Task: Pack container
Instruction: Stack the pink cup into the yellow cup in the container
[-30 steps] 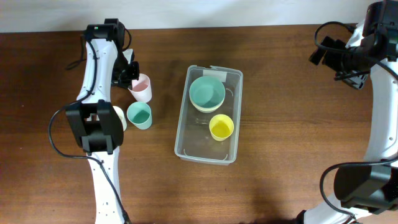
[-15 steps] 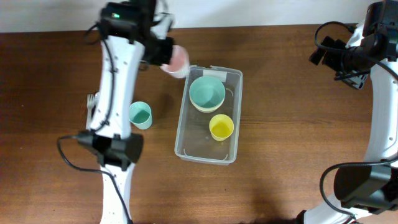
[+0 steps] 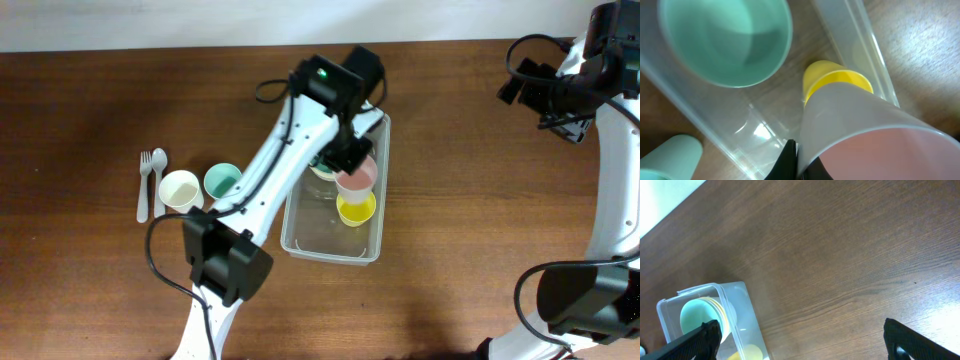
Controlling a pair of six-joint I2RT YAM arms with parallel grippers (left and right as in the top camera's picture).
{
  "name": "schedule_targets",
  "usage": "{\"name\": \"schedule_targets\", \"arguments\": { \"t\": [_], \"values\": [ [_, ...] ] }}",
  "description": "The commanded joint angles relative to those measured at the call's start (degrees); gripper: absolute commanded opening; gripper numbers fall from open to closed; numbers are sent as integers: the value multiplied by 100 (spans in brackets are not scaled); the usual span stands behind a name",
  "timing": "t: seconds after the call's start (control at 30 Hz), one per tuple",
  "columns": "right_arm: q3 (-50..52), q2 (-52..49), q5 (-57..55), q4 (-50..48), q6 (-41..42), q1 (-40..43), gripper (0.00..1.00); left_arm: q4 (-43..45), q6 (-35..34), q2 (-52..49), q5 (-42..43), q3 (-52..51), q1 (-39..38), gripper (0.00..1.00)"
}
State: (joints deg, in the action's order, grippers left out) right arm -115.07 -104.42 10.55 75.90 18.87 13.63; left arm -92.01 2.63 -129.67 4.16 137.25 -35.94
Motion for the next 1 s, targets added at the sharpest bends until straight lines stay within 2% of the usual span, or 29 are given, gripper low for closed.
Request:
{"name": "schedule_targets", "arguments": {
  "t": [0.0, 0.2, 0.37, 0.47, 0.53, 0.6, 0.67, 0.7, 0.77, 0.87, 0.97],
  "values": [
    [-33, -2, -9, 0, 2, -15, 99, 138, 111, 24, -55, -326, -177, 1],
    [-33, -2, -9, 0, 2, -15, 99, 514, 109, 24, -83, -826, -203, 4],
    [-33, -2, -9, 0, 2, -15, 99, 734, 111, 37, -678, -876, -205, 18],
    [-33, -2, -11, 0, 2, -15, 99, 79, 33, 57, -1600, -393, -173, 29],
    [-33, -2, -9, 0, 2, -15, 99, -387, -125, 136, -1668, 63, -76, 29],
    [-33, -2, -11, 0, 2, -15, 99, -472, -133, 411, -1613, 262, 50, 30],
    [-33, -2, -9, 0, 2, -15, 99, -472, -133, 929, -1768, 256, 243, 31],
    [-33, -2, -9, 0, 2, -15, 99, -472, -136, 1429, -1770, 251, 485, 36],
    [-33, -2, -9, 0, 2, -15, 99, -470, -205, 1891, -1770, 251, 837, 42],
    [-33, -2, -9, 0, 2, -15, 99, -470, -461, 2315, -1770, 251, 1408, 46],
    [-33, -2, -9, 0, 2, -15, 99, -470, -782, 2490, -1624, 184, 2496, 59]
  ]
}}
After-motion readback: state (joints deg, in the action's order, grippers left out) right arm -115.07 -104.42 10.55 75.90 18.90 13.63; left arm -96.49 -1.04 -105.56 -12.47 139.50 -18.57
